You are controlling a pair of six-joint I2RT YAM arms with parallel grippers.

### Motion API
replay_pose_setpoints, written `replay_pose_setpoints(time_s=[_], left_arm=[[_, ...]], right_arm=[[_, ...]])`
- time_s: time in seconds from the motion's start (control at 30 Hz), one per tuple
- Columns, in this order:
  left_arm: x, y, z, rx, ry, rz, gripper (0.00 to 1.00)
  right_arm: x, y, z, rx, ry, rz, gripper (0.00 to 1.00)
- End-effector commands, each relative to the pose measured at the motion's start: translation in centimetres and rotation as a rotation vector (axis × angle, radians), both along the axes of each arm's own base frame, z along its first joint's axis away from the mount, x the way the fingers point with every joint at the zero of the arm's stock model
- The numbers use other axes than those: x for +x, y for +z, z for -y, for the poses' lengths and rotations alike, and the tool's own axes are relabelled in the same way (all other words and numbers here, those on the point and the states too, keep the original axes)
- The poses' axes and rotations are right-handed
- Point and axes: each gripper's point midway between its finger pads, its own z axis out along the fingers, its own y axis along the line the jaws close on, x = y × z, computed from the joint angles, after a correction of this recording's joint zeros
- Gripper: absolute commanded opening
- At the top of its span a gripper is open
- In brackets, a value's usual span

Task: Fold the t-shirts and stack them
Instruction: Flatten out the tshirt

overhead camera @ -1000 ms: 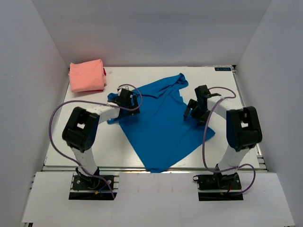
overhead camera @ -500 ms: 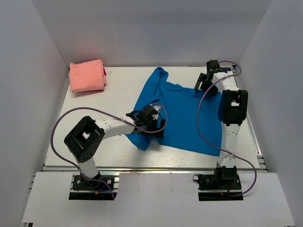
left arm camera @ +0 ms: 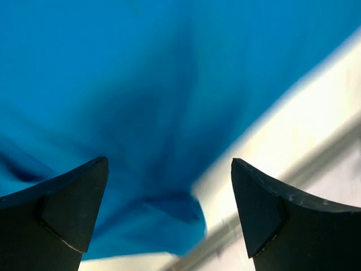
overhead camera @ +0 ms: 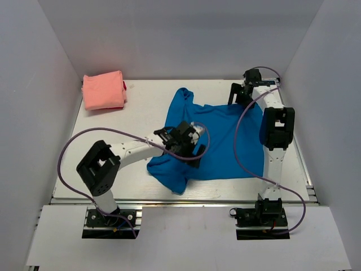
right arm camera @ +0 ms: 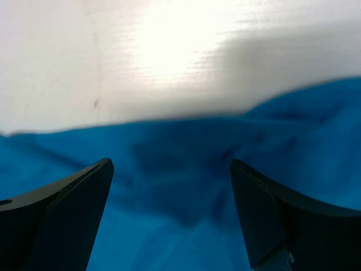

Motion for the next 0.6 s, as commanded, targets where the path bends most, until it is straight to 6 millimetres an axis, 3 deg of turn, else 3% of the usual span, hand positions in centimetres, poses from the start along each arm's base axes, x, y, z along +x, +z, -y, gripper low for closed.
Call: replay_pose_setpoints(time_s=[0.0, 0.03, 0.07, 0.13, 0.2, 0.23, 0.27, 0.3, 0.37, 0.4, 0.43, 0.47, 0.5, 0.57], left_arm=[[8.3, 4.2, -0.4, 0.035, 0.194, 0.279, 1.00], [10.1, 5.8, 0.6, 0.005, 0.217, 0.311, 1.00], [11.8, 5.8, -0.4, 0.049, 0.228, 0.328, 1.00], [15.3, 5.2, 0.1, 0.105, 0.273, 0.349, 1.00], [17.4, 4.0, -1.0, 0.199, 0.286, 0.361, 1.00], [19.3, 5.0, -0.8, 0.194, 0.317, 0.388, 1.00], [19.6, 3.0, -0.4, 0.228, 0.290, 0.362, 1.00], [21.2, 3.3, -0.9, 0.218, 0.294, 0.371, 1.00], [22.1, 2.6, -1.0, 0.212, 0.289, 0.361, 0.98], [23.0, 1.9, -1.7, 0.230, 0.298, 0.354, 0.98], [23.4, 1.8, -2.0, 0.231, 0.307, 0.352, 0.96], [23.4, 1.4, -2.0, 0.239, 0.305, 0.345, 0.96], [23.6, 0.8, -2.3, 0.242, 0.291, 0.329, 0.95], [24.2, 1.0, -2.3, 0.224, 0.288, 0.341, 0.94]], right_arm=[[0.3, 10.8, 0.7, -0.037, 0.038, 0.246, 0.90], [0.2, 11.7, 1.0, -0.051, 0.029, 0.270, 0.90], [-0.2, 13.3, 1.2, -0.070, 0.026, 0.299, 0.90], [-1.7, 13.6, 2.2, -0.097, -0.033, 0.282, 0.90], [-4.1, 13.2, 3.2, -0.119, -0.094, 0.247, 0.90], [-4.9, 12.9, 3.2, -0.087, -0.146, 0.227, 0.90], [-6.3, 12.5, 3.5, -0.081, -0.173, 0.206, 0.90], [-8.0, 11.6, 4.1, -0.094, -0.212, 0.174, 0.90], [-9.8, 12.1, 4.1, -0.052, -0.287, 0.172, 0.90], [-12.2, 10.1, 4.5, -0.058, -0.327, 0.120, 0.90], [-12.1, 11.4, 4.3, -0.038, -0.337, 0.179, 0.90], [-13.4, 10.0, 4.2, -0.034, -0.328, 0.146, 0.90], [-14.8, 10.0, 4.0, -0.019, -0.336, 0.148, 0.90], [-16.4, 8.0, 3.8, -0.001, -0.335, 0.117, 0.90]])
